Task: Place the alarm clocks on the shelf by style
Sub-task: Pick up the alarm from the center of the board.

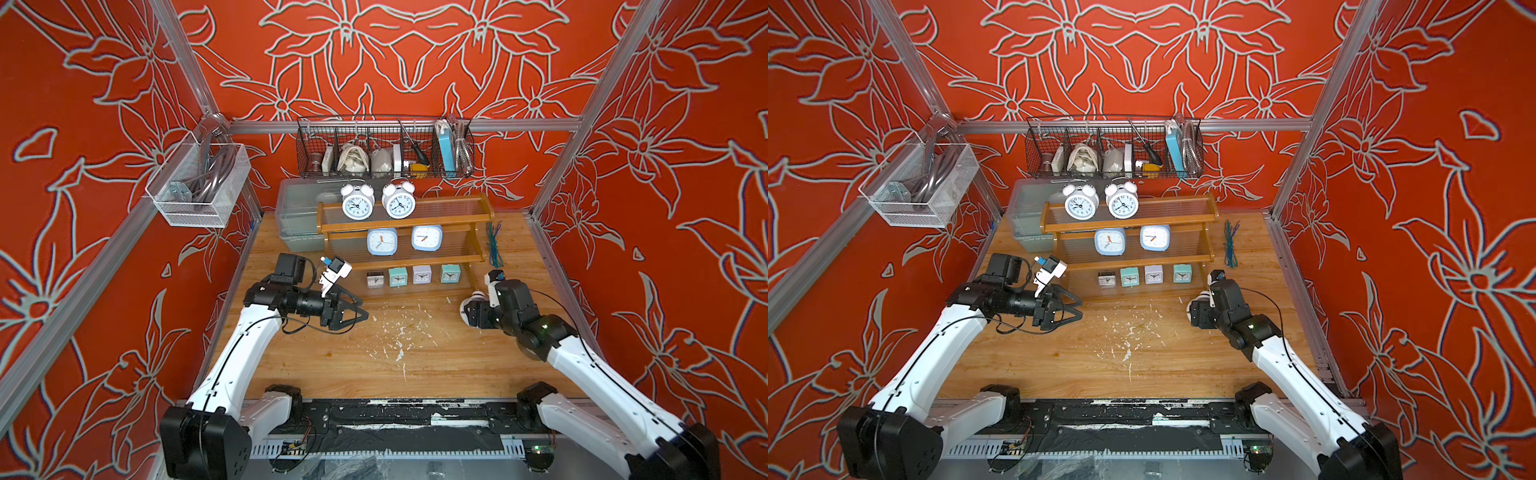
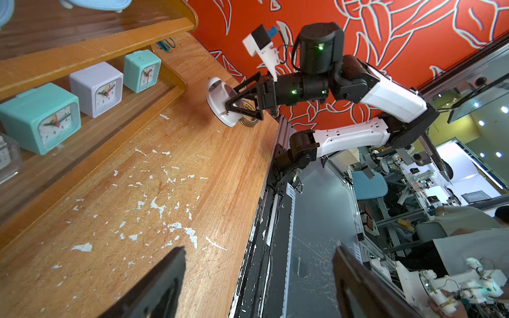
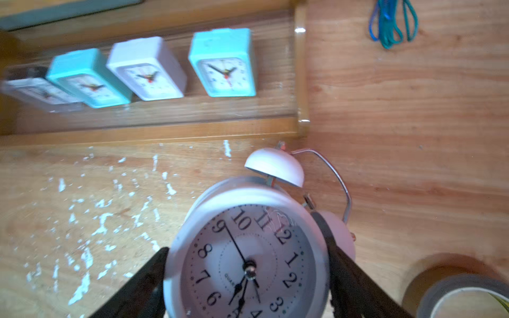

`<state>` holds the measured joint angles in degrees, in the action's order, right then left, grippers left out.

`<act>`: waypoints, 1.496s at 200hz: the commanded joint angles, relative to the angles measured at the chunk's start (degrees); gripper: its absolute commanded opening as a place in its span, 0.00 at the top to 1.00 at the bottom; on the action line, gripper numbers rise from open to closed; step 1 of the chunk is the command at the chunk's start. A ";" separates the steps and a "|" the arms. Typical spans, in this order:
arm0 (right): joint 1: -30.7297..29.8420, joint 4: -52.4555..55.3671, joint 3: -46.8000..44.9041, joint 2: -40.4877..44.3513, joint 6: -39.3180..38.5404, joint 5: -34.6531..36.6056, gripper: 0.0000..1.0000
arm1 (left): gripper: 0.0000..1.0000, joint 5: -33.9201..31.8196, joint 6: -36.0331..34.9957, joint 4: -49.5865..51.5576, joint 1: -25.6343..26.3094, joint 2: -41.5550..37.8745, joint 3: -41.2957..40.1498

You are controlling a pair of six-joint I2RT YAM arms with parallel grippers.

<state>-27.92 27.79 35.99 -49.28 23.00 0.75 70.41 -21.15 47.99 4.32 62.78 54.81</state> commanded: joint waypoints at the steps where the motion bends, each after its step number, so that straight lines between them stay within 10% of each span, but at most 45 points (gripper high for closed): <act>1: -4.77 -3.21 1.98 1.81 -4.25 -1.45 0.33 | 0.16 -2.38 6.65 -0.49 1.75 1.01 2.29; 154: -37.86 -23.13 11.36 -12.91 -21.48 13.86 0.38 | 0.15 -7.54 22.97 -1.34 9.04 6.76 5.66; 299: -44.21 -30.11 15.96 -19.54 -20.43 17.09 0.40 | 0.22 -10.23 21.90 -2.47 12.21 8.67 3.91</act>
<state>-71.33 2.11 49.08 -68.64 2.09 16.49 60.36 1.48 45.80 16.01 70.89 59.13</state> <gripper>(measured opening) 0.858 0.789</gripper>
